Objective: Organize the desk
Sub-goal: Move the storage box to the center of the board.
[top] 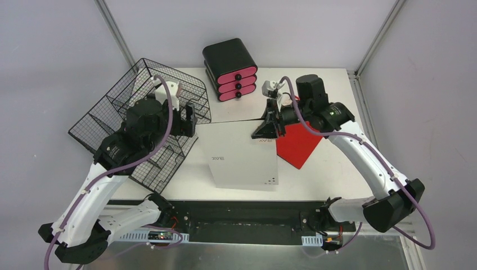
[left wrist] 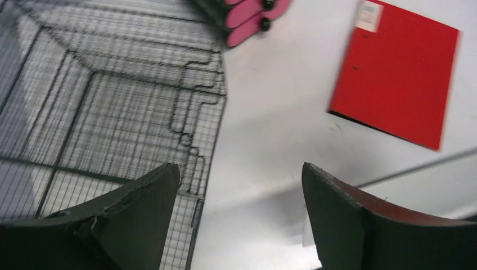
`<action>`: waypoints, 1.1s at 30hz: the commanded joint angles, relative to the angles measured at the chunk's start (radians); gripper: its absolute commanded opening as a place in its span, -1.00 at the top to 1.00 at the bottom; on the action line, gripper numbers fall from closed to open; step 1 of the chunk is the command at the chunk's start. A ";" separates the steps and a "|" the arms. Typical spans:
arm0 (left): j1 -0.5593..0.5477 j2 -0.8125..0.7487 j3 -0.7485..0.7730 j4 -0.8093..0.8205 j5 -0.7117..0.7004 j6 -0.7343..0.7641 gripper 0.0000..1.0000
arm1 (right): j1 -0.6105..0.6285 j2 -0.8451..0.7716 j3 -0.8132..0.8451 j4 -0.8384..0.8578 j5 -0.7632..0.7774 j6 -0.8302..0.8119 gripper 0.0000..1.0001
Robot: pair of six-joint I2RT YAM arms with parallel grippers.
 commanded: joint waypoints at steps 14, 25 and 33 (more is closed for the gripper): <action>0.160 0.075 -0.037 -0.156 -0.503 -0.585 -0.68 | -0.071 -0.095 -0.038 0.182 -0.023 0.203 1.00; 0.367 0.268 0.034 -0.171 -0.343 -0.755 -0.08 | -0.084 -0.111 -0.067 0.192 -0.055 0.205 1.00; 0.368 0.314 0.034 -0.226 -0.331 -0.832 0.54 | -0.096 -0.130 -0.073 0.190 -0.069 0.202 1.00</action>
